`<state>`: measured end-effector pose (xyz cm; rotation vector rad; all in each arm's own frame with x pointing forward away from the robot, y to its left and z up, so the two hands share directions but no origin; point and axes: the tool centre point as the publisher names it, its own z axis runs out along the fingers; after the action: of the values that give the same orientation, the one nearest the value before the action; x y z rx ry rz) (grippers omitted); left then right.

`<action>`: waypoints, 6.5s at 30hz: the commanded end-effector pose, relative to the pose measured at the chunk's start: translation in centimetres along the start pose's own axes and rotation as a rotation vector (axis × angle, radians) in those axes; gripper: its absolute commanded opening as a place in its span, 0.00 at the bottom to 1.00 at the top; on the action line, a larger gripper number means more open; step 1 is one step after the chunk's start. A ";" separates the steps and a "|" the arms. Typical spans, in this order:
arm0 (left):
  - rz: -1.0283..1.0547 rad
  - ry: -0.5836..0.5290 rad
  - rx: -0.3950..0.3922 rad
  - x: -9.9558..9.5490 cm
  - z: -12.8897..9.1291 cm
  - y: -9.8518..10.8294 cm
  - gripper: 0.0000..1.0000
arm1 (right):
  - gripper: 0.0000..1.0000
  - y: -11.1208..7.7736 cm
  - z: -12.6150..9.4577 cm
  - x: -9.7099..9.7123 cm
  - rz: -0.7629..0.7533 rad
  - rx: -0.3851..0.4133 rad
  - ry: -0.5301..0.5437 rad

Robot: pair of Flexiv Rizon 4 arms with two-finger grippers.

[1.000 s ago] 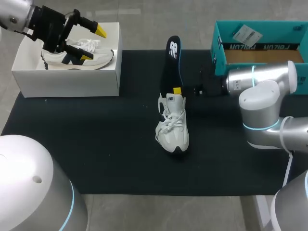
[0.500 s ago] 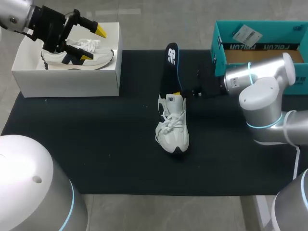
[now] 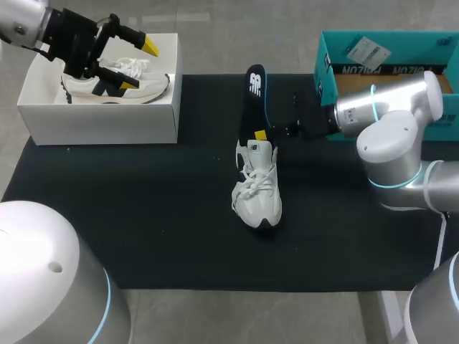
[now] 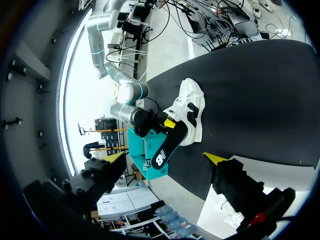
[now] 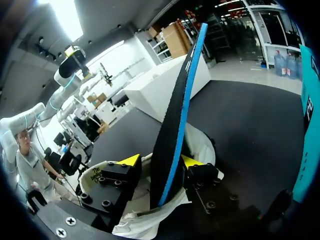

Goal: Take the shoe out of the shoebox, open the shoe tongue, remove and reinsert the insole, then place the shoe into the shoebox

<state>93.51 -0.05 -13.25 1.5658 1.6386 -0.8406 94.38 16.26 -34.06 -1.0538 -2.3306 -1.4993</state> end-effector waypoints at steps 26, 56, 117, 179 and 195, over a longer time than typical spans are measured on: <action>0.001 0.003 -0.001 0.0 0.0 0.0 1.00 | 0.00 -2.0 0.7 1.0 0.076 0.075 0.021; 0.001 0.003 -0.001 0.0 0.0 0.0 1.00 | 0.00 2.4 -0.8 -2.1 0.018 0.082 -0.003; 0.001 0.003 -0.001 0.0 0.0 0.0 1.00 | 0.00 -2.5 1.6 0.6 0.165 0.181 0.062; 0.001 0.003 -0.001 0.0 0.0 0.0 1.00 | 1.00 3.4 -1.9 4.4 0.292 0.305 -0.354; 0.001 0.003 -0.001 0.0 0.0 0.0 1.00 | 0.00 1.5 -2.0 3.1 0.494 0.429 -0.654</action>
<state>93.51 -0.06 -13.25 1.5660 1.6389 -0.8397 92.30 15.96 -31.09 -1.9067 -2.2422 -0.6051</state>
